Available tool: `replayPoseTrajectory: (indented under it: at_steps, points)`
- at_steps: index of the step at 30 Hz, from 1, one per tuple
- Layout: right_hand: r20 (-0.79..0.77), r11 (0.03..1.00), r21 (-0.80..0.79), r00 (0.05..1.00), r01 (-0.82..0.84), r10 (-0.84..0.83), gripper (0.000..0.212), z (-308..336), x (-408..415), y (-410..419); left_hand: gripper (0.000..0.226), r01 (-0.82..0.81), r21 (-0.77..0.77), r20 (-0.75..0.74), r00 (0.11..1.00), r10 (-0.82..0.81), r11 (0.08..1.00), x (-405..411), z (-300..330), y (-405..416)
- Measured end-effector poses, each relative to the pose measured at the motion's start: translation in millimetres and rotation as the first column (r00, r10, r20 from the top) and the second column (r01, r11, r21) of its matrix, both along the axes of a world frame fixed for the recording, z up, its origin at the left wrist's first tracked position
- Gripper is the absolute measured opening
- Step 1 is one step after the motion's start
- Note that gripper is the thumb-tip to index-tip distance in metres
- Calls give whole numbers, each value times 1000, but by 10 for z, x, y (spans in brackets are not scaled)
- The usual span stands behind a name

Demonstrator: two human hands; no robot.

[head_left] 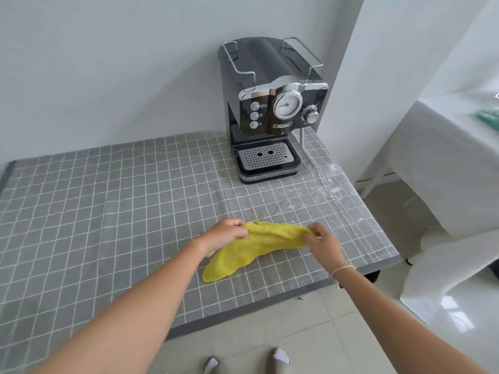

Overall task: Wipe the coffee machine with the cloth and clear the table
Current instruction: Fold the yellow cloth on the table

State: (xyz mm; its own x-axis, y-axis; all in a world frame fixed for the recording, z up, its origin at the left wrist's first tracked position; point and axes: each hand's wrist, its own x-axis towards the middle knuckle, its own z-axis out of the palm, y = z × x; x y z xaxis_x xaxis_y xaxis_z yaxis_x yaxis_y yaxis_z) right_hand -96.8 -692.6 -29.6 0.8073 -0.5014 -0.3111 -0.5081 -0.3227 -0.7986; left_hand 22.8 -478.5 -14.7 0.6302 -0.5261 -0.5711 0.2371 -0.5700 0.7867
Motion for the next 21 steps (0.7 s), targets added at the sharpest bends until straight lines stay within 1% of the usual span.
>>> replayPoseTrajectory:
  at_steps: [3,5,7,9,10,12,14,16,19,21]
  points:
    - [67,990,125,996,-72,64,9,233,181,5,15,-46,-85,-176,984,30,995,30,177,108]
    - [133,970,199,985,-137,112,14,420,340,60,27,-95,-122,-254,965,61,988,44,292,195]
    - [184,953,214,967,-212,174,15,587,507,131,44,-152,-133,-266,957,113,979,65,353,305]
    - [231,937,194,941,-291,245,17,734,664,214,56,-201,-133,-205,964,172,970,80,412,429]
    - [256,925,186,926,-330,279,16,804,734,261,57,-231,-139,-165,964,207,963,75,453,482]
    - [307,893,214,895,-397,324,14,919,864,370,51,-313,-182,-110,948,297,932,41,528,598]
    - [355,835,342,882,-431,310,17,992,975,504,44,-404,-246,-89,915,394,881,-6,597,715]
    - [373,772,454,881,-446,289,19,1039,1078,643,32,-454,-313,-91,889,450,834,-42,650,829]
    - [370,732,499,877,-465,305,16,1046,1193,834,9,-523,-380,-92,842,531,763,-85,742,979]
    - [370,715,522,879,-465,301,15,1028,1237,976,15,-560,-385,-66,809,584,733,-98,794,1115]
